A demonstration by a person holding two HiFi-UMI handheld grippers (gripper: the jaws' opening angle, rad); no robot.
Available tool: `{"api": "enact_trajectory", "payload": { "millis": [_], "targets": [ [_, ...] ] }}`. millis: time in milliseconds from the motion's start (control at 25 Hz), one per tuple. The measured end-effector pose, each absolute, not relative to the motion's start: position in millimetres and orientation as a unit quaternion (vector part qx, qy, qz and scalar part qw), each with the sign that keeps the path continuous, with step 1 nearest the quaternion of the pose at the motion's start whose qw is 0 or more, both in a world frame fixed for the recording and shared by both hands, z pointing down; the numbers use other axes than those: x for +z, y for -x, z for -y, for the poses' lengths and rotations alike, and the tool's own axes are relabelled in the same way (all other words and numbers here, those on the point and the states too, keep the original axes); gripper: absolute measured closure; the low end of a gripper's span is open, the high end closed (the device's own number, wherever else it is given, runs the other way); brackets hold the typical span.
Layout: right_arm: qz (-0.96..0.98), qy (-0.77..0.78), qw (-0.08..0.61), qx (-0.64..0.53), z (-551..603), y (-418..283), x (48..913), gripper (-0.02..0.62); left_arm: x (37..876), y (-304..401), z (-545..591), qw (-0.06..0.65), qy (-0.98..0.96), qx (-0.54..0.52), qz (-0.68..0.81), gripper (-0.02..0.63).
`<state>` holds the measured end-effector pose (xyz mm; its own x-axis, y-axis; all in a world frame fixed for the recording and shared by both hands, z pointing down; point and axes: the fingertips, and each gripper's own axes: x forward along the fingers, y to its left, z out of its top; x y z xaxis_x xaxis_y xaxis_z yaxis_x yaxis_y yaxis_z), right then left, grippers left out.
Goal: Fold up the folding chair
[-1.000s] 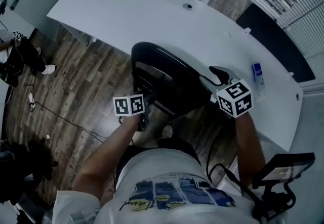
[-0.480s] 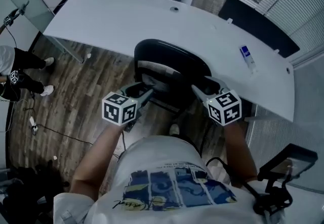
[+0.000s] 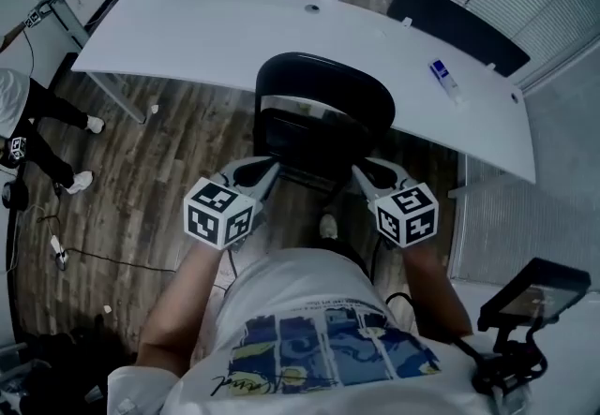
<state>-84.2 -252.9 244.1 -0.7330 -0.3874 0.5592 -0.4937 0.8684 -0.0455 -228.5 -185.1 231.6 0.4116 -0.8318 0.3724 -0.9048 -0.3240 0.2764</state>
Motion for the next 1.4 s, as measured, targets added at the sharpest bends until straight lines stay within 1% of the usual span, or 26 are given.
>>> {"api": "enact_trajectory", "payload": {
  "millis": [40, 80, 480, 720, 880, 1160, 1400],
  "targets": [
    [0.925, -0.244, 0.275, 0.092, 242, 85, 241, 0.561, 229, 231, 175, 0.221, -0.811, 0.078, 0.535, 0.600],
    [0.925, -0.249, 0.274, 0.087, 233, 86, 237, 0.592, 228, 233, 167, 0.219, -0.813, 0.076, 0.535, 0.600],
    [0.911, -0.266, 0.304, 0.078, 149, 67, 236, 0.594, 235, 219, 105, 0.239, -0.828, 0.078, 0.502, 0.600],
    [0.916, -0.267, 0.289, 0.081, 122, 54, 234, 0.592, 227, 201, 81, 0.241, -0.834, 0.081, 0.490, 0.600],
    [0.918, -0.260, 0.291, 0.072, 94, 44, 222, 0.594, 218, 186, 58, 0.246, -0.835, 0.091, 0.483, 0.600],
    [0.919, -0.276, 0.269, 0.087, 22, -17, 218, 0.594, 212, 125, -4, 0.235, -0.840, 0.111, 0.476, 0.600],
    [0.922, -0.271, 0.254, 0.110, -7, -56, 228, 0.594, 215, 84, -30, 0.235, -0.834, 0.124, 0.483, 0.600]
  ]
}}
